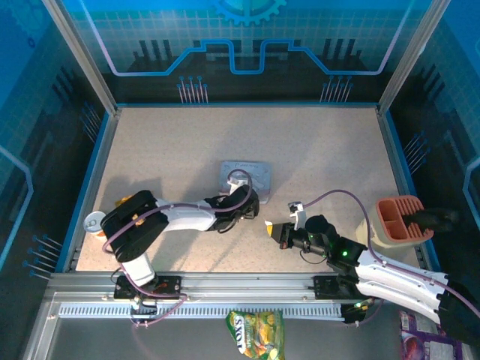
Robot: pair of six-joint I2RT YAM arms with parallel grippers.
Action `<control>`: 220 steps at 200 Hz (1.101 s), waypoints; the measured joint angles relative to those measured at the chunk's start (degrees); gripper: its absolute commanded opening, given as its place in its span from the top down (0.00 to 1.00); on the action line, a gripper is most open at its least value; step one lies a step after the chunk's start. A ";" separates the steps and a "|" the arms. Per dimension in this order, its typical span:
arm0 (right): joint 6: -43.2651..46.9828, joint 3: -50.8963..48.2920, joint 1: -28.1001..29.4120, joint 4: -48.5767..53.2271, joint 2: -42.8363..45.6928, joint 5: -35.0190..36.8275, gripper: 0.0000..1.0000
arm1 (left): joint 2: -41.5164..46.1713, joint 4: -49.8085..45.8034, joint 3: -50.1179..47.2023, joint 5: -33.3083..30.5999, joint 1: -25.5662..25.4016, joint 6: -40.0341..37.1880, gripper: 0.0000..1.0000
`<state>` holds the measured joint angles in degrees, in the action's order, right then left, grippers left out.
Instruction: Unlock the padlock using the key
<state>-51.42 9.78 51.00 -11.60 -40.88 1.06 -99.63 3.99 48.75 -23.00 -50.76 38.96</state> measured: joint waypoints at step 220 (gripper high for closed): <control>-0.22 -0.81 3.04 -2.10 -4.87 1.55 1.00 | 3.17 -5.68 -0.02 1.90 1.03 1.25 0.73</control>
<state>-51.64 8.97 54.04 -13.69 -45.76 2.61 -96.47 -1.69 48.73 -21.10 -49.74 40.21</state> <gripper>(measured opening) 0.047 0.328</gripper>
